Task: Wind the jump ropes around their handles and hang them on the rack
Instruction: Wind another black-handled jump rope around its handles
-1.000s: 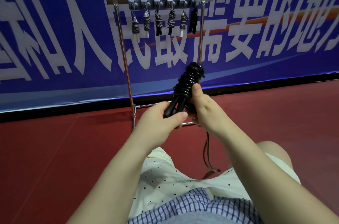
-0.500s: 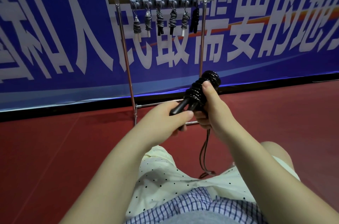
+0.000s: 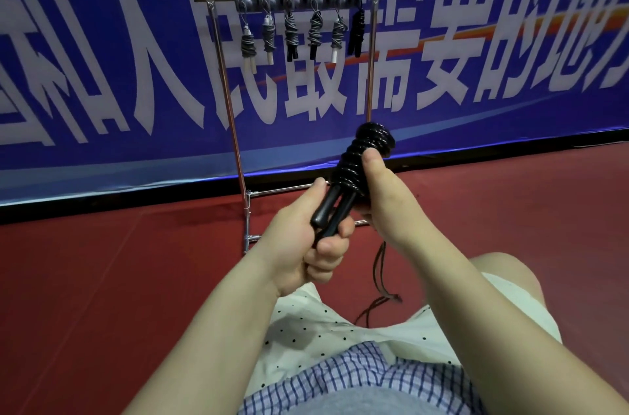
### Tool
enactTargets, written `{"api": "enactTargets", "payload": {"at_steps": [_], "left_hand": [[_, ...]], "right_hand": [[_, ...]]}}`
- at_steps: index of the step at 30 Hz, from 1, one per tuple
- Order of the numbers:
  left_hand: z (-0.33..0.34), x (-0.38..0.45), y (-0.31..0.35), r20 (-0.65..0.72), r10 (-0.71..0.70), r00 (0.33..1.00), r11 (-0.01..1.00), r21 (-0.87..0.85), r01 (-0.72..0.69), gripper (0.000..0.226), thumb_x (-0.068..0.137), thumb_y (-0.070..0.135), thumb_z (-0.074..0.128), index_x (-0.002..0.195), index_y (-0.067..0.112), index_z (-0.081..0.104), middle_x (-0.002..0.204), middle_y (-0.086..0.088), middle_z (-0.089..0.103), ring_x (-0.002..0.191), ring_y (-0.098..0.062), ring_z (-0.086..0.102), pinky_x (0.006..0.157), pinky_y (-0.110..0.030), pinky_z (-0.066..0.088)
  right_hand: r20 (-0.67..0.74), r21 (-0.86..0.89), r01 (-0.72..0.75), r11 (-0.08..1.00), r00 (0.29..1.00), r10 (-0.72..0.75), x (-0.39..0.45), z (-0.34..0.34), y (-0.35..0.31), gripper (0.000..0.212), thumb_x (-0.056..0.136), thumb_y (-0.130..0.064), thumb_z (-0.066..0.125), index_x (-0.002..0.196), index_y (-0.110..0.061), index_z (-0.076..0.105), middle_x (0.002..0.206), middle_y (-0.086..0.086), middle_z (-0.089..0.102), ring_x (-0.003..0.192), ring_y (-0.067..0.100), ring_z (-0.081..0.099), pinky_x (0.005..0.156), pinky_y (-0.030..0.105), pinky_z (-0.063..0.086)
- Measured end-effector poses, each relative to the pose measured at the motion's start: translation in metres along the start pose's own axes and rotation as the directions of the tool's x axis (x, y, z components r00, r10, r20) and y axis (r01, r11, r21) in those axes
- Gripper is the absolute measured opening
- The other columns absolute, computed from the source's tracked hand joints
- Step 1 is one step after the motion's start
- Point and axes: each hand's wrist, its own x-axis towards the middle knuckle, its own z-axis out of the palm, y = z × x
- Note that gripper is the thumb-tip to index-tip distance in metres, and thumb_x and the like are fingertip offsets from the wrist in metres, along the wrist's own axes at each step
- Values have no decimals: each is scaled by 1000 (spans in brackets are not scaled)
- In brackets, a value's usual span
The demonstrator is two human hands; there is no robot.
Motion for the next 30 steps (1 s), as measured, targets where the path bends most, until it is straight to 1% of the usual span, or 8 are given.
{"api": "enactTargets", "payload": {"at_steps": [3, 5, 8, 11, 16, 21, 26, 30], "left_hand": [[2, 1, -4, -188, 155, 970, 953, 285, -97, 65, 96, 57, 20, 62, 12, 51, 41, 1, 33, 34, -9, 21, 41, -18, 19], [3, 0, -5, -257, 230, 939, 893, 440, -98, 63, 98, 53, 18, 64, 12, 52, 42, 1, 35, 36, -11, 23, 42, -21, 20], [-1, 3, -6, -326, 285, 902, 825, 562, -57, 65, 98, 54, 18, 61, 15, 55, 43, 2, 40, 38, -13, 30, 47, -25, 26], [-5, 5, -8, -361, 307, 881, 797, 603, -30, 67, 94, 60, 21, 57, 19, 59, 44, 2, 46, 41, -14, 39, 59, -31, 32], [-11, 1, -1, -387, 443, 809, 607, 793, 47, 61, 96, 52, 23, 55, 18, 52, 45, 5, 49, 54, -15, 47, 63, -32, 37], [-15, 3, -4, -346, 507, 790, 433, 894, 114, 55, 91, 58, 25, 60, 15, 41, 59, 1, 47, 63, -23, 47, 61, -35, 35], [-18, 1, -2, -358, 579, 733, 331, 924, 190, 53, 91, 59, 31, 63, 16, 42, 58, 2, 46, 63, -19, 49, 54, -32, 31], [-17, 0, -2, -362, 603, 711, 302, 929, 217, 50, 90, 62, 35, 71, 20, 54, 64, 4, 56, 70, -14, 55, 58, -30, 37]], "right_hand": [[-11, -130, -23, 991, 1000, 22, 0, -1, 6, 103, 64, -81, 14, 86, 8, 61, 76, 23, 64, 74, 39, 57, 81, 50, 47], [-7, -171, -55, 984, 998, 55, 0, 1, 9, 104, 71, -77, 10, 95, 9, 62, 80, 24, 65, 77, 38, 58, 82, 46, 47], [28, -173, -103, 979, 994, 110, 3, 5, 12, 93, 83, -74, 11, 82, 3, 62, 73, 17, 66, 72, 32, 59, 79, 43, 47], [25, -186, -136, 973, 989, 143, 3, 4, 11, 71, 94, -62, 8, 67, -16, 54, 52, -6, 50, 51, 11, 41, 60, 30, 32], [126, -231, -145, 962, 976, 177, 3, -1, 12, 73, 89, -72, 11, 68, -14, 51, 57, -2, 45, 52, 15, 38, 61, 32, 31], [150, -300, -178, 937, 961, 230, 4, -4, 13, 79, 83, -79, 17, 70, -11, 56, 59, 2, 52, 50, 15, 48, 59, 31, 41], [126, -372, -202, 906, 956, 265, 5, -10, 15, 79, 75, -83, 25, 66, -12, 58, 52, -3, 51, 48, 14, 45, 56, 28, 38], [79, -348, -154, 925, 978, 193, 3, -12, 13, 65, 86, -70, 35, 65, -14, 58, 45, -9, 44, 39, 5, 37, 53, 26, 31]]}}
